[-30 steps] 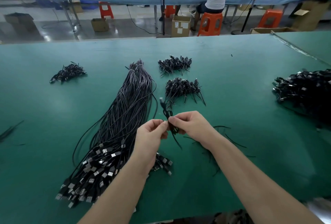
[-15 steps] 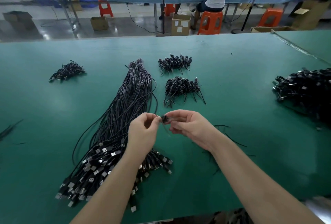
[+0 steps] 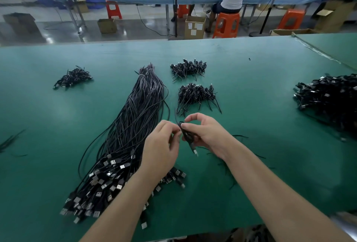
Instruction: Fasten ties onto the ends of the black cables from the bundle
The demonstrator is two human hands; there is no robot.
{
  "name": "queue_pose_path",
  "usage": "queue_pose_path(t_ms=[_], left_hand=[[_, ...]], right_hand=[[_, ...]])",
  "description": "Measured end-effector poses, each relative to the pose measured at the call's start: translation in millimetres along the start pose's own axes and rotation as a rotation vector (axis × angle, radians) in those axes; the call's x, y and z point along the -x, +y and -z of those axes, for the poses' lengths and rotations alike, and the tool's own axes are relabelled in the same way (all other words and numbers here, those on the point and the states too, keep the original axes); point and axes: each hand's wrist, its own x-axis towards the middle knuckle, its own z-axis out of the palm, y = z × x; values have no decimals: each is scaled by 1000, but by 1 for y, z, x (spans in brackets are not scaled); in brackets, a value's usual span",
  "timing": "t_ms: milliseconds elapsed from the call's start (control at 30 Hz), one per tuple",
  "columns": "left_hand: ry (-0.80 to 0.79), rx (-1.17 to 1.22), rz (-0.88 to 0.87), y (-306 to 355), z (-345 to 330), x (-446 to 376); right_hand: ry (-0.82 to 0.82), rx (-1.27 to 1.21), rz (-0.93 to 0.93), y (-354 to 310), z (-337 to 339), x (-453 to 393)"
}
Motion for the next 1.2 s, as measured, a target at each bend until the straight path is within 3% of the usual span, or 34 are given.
queue_pose_path(t_ms=[67,133,200,367,600,767,867,967,1033,1200], left_hand=[[20,-111,-180,-1,0,1],[22,-124,-196,0,0,1],[-3,-67,-66,2,0,1],[-37,238,453,3,-4,-2],[-109,256,534,4,-2,-6],[-135,410,638,2,-2,-7],[-152,367,564,1,-1,-7],[-89,75,274,1,0,-4],[-45,-86,75,2,-1,-4],[-12,-203,-150,-2,-2,-3]], right_hand=[[-65,-65,-26,-1,3,0],[-104,-100,-14,0,5,1],[-97,-102,24,1,5,2],[-134,-10,180,5,4,10],[-5,434,345,11,2,8],[24,532,459,14,5,11],[64,609,490,15,6,8],[69,551,465,12,9,5],[8,433,362,11,9,5],[-63,195,89,8,9,-1]])
